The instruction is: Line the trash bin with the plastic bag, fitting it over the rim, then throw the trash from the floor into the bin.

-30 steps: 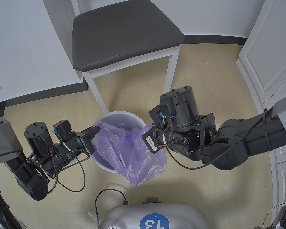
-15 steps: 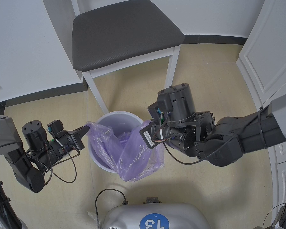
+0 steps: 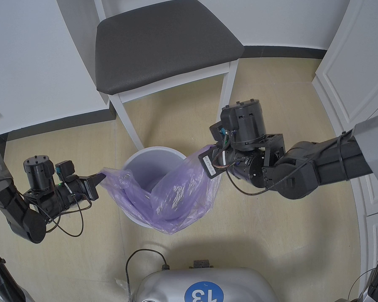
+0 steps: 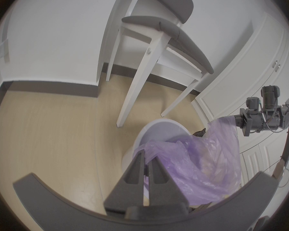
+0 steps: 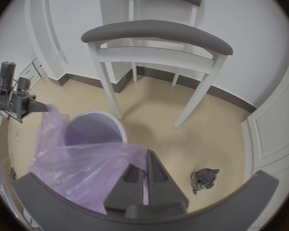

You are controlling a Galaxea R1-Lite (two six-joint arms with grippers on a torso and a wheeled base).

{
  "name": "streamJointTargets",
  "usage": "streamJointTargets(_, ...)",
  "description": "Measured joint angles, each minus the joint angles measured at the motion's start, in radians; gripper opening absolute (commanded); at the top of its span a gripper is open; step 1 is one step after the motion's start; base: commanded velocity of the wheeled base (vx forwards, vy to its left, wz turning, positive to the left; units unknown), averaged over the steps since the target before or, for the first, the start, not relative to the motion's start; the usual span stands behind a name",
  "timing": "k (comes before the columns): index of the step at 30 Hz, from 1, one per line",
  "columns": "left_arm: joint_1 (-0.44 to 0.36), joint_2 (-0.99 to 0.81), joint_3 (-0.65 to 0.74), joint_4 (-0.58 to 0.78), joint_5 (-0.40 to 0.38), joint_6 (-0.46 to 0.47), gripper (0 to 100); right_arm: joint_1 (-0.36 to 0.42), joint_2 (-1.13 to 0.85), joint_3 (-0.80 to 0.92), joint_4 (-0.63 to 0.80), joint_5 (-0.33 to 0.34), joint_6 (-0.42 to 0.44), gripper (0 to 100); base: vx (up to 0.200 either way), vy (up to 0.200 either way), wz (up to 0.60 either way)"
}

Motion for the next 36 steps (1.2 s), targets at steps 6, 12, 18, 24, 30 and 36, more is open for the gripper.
streamJointTargets(6,0.019,-0.058,0.0,0.062,-0.001,0.045,0,-0.067,0.001,-0.006,0.026,-0.028,-0.037,0,0.0,0.0,0.0)
streamJointTargets(12,0.02,-0.119,0.008,0.14,0.0,0.094,0,-0.094,-0.002,0.023,0.114,-0.037,-0.043,0,0.0,0.0,0.0)
streamJointTargets(18,0.02,-0.158,0.018,0.19,-0.001,0.139,0,-0.091,-0.005,0.053,0.172,-0.117,-0.113,0,0.0,0.0,0.0)
streamJointTargets(24,0.025,-0.176,0.021,0.228,-0.001,0.171,0,-0.081,-0.02,0.086,0.183,-0.139,-0.144,0,0.0,0.0,0.0)
streamJointTargets(30,0.026,-0.193,0.021,0.291,-0.001,0.212,0,-0.054,-0.06,0.126,0.233,-0.141,-0.163,0,0.0,0.0,0.0)
streamJointTargets(36,0.024,-0.212,0.03,0.373,-0.001,0.283,0,-0.016,-0.09,0.156,0.305,-0.141,-0.163,0,0.0,0.0,0.0)
